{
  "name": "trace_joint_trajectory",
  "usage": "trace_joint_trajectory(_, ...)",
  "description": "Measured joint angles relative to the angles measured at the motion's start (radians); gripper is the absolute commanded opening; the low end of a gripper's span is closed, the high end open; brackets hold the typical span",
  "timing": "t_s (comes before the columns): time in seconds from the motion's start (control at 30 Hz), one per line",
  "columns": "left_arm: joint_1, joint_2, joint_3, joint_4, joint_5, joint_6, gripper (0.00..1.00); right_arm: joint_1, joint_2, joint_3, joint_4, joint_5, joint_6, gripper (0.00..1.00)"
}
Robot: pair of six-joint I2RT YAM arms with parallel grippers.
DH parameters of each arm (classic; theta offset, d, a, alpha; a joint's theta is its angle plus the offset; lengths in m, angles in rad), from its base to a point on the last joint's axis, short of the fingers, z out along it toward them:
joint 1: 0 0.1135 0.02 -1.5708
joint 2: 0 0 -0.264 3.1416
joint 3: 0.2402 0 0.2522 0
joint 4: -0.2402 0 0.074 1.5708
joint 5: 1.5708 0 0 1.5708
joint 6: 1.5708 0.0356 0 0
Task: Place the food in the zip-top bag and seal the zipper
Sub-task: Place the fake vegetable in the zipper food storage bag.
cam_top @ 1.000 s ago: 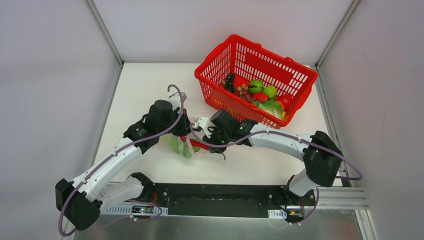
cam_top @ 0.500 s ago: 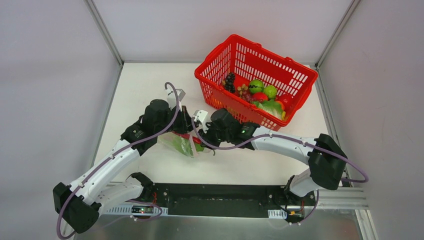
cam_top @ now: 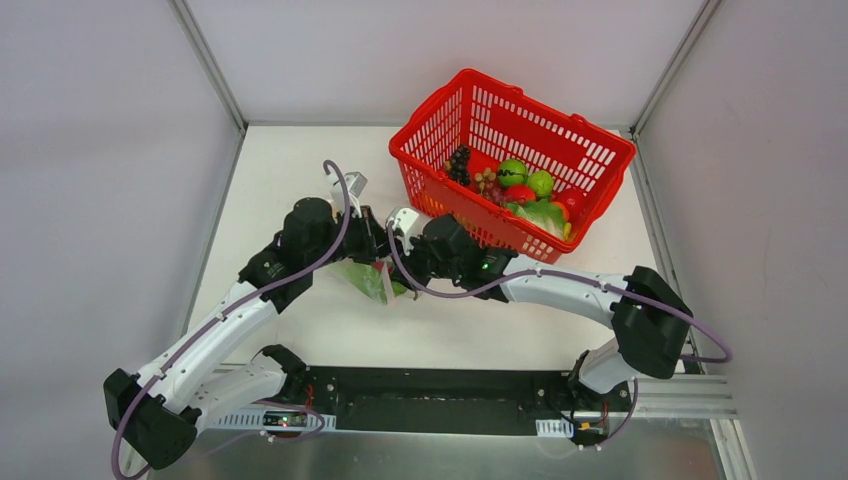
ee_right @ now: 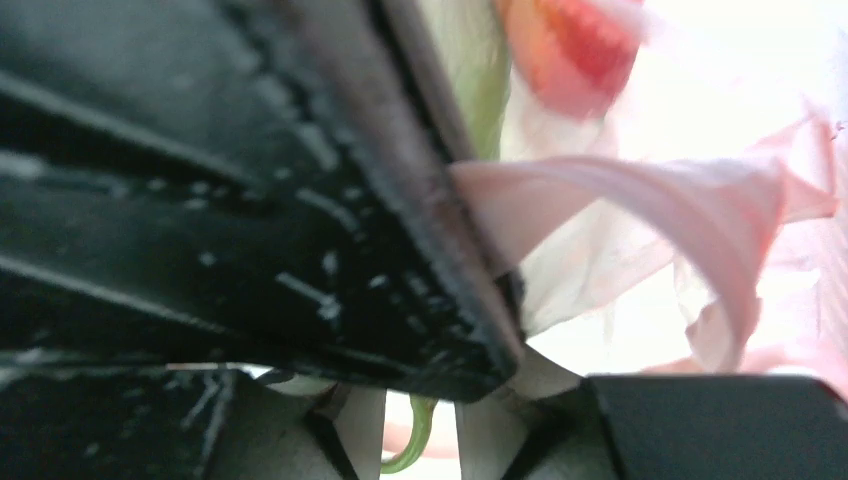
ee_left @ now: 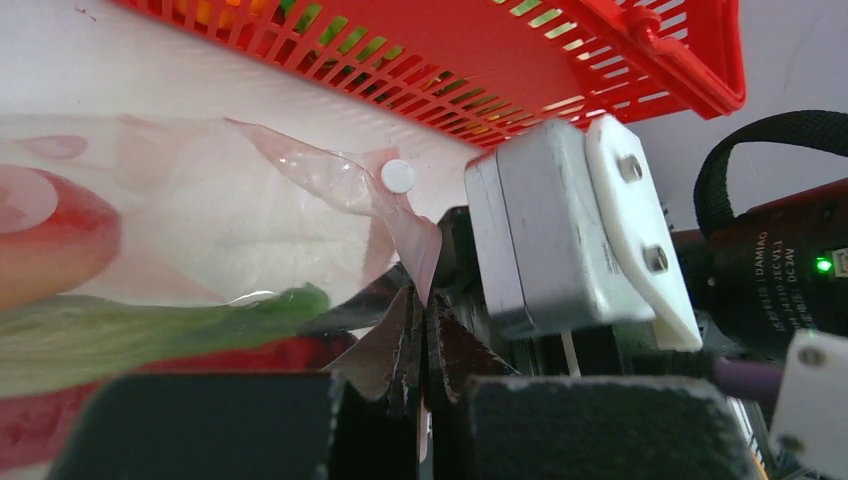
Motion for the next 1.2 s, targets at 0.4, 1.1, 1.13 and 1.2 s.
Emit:
trace_joint_trajectory(0.4, 0.0, -0.032, 0.0, 0.027, -0.036, -0.023, 0.0, 0.0, -0.001, -0.003, 0.098, 0.033, 0.05, 0.28)
trace_joint_trajectory(1.1, 0.0, -0.088, -0.002, 0.012, -0.118, -0.028, 0.0, -0.001, -0.278, -0.091, 0.159, 0.087, 0.097, 0.66)
trace_joint_trajectory(1.13, 0.0, -0.089, -0.002, 0.01, -0.12, -0.027, 0.0, -0.001, -0.291, -0.097, 0.158, 0.089, 0.098, 0.63)
trace_joint_trajectory(1.2, 0.0, -0.09, -0.002, 0.006, -0.124, -0.025, 0.0, -0.001, -0.316, -0.113, 0.147, 0.09, 0.102, 0.55)
